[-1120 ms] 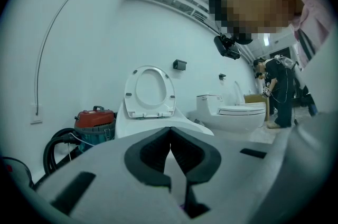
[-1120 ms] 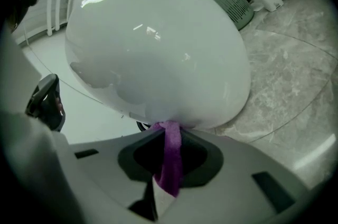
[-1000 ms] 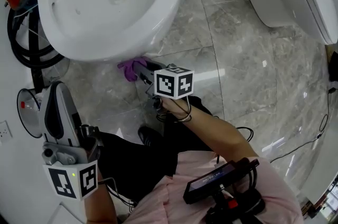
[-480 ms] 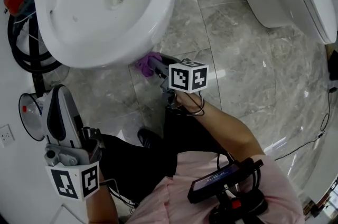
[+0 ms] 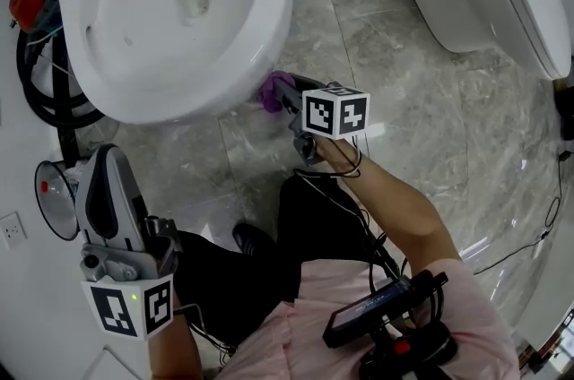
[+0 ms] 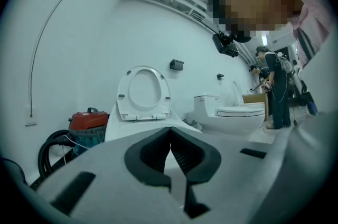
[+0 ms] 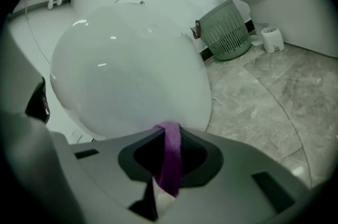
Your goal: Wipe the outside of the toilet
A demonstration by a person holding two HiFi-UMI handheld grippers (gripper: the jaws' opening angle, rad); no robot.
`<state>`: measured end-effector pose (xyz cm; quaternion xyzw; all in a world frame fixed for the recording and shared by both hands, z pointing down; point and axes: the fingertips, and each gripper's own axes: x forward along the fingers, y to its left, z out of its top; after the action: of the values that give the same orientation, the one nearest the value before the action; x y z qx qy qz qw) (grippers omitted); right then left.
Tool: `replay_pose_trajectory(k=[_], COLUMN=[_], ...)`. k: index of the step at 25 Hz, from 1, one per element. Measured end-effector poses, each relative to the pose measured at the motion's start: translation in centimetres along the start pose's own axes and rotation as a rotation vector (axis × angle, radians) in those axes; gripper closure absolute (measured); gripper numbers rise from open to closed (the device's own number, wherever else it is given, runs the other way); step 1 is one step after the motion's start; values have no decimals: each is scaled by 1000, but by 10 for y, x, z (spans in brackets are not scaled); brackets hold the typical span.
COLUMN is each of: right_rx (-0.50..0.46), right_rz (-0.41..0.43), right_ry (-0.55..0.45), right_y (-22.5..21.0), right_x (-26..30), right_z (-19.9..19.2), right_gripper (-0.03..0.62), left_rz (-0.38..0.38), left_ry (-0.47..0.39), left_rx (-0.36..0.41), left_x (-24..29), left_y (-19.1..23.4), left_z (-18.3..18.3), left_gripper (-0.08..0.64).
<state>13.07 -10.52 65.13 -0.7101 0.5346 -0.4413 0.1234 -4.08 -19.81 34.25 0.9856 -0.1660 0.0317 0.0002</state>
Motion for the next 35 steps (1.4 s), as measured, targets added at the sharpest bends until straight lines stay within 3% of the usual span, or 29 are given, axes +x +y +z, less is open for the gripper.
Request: replay_pose_trajectory(k=[6,12,16,20,24,29,35], right_rx=[-25,-65,-142,-277,-356,-423,-587], right_rz=[-72,-122,-121,-94,-77,-62,-148], right_ry=[-96,-297,-485,-641,-726,-747,-788], right_y=[-30,-35,-1,67,136,198,236], right_x=[-6,-38,-88,-149,-203,-231,-236], right_z=[54,147,224,280,298,292,250], right_gripper=[534,531,529,528,525,522,522], left_rz=[6,11,-4,-4,-13,-7,-26], left_ry=[-9,-10,-44,-130,-208,-260,-283], left_rx=[16,23,31,64,93,175,165], left_x=[1,0,6,12,17,24,36], left_y=[-4,-2,1,6,9,10,2], left_z=[7,14,33,76,122,167,171], left_gripper=[552,552,552,552,552,552,552])
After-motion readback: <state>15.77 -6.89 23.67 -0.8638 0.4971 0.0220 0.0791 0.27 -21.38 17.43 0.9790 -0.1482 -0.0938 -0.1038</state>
